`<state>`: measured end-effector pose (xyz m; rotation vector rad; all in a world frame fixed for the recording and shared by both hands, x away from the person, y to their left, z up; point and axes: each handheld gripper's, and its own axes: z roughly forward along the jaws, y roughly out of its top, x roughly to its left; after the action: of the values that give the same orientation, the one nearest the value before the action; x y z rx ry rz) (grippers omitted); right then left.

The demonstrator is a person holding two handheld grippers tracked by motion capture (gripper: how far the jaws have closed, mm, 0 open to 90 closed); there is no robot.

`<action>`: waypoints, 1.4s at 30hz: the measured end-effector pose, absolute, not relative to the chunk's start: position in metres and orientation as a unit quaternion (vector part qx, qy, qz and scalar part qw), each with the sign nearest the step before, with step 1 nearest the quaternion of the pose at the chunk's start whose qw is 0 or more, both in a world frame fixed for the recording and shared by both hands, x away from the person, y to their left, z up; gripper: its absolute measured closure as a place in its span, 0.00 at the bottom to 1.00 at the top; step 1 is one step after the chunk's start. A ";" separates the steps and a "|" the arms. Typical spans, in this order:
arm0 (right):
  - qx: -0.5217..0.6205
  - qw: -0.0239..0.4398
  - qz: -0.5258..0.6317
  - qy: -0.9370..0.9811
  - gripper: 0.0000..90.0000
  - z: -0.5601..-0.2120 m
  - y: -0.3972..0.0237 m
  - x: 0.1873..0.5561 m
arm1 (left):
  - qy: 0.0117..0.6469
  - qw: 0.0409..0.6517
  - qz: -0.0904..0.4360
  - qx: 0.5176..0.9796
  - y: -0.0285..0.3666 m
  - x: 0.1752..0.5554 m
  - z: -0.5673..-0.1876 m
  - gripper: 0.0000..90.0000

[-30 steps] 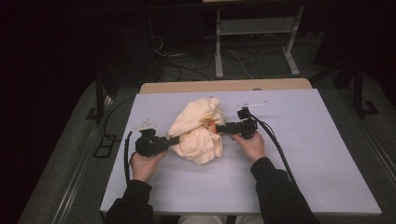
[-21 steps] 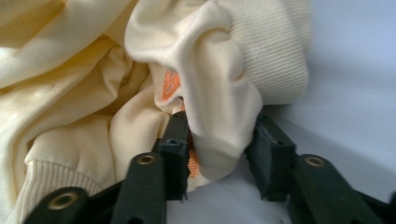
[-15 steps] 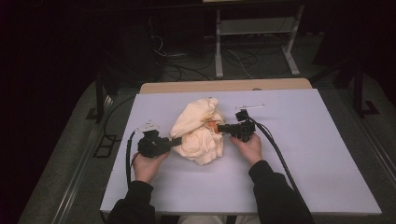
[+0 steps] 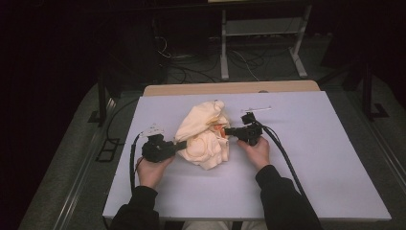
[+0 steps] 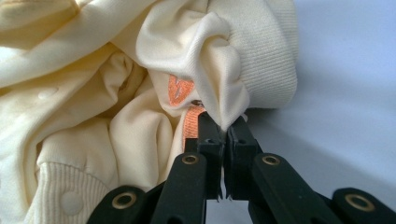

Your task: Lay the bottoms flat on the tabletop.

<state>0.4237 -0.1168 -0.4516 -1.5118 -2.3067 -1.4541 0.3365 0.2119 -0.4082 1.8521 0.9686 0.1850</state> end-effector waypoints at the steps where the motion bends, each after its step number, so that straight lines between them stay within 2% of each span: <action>1: -0.484 0.012 -0.465 -0.742 0.95 -0.451 -0.117 0.424 | 0.401 0.499 0.076 0.764 0.212 0.336 -0.408 0.89; 10: -0.481 0.001 -0.445 -0.755 0.96 -0.442 -0.129 0.424 | 0.393 0.500 0.077 0.768 0.208 0.335 -0.406 0.89; 17: -0.493 -0.006 -0.459 -0.739 0.96 -0.421 -0.164 0.425 | 0.378 0.500 0.080 0.775 0.200 0.336 -0.401 0.89; 22: -0.494 -0.028 -0.446 -0.746 0.96 -0.409 -0.185 0.423 | 0.366 0.508 0.077 0.776 0.191 0.337 -0.396 0.89; 26: -0.494 -0.041 -0.437 -0.751 0.96 -0.404 -0.196 0.421 | 0.360 0.504 0.075 0.781 0.180 0.339 -0.396 0.89; 33: -0.503 -0.052 -0.420 -0.754 0.96 -0.395 -0.214 0.417 | 0.372 0.522 0.047 0.766 0.156 0.351 -0.397 0.89; 42: -0.517 -0.070 -0.426 -0.739 0.96 -0.381 -0.258 0.406 | 0.343 0.525 0.030 0.779 0.117 0.353 -0.389 0.89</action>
<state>0.4059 -0.2580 -0.3805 -1.7004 -2.4321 -1.3997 0.3533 0.1172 -0.3890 1.8632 0.8208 0.0708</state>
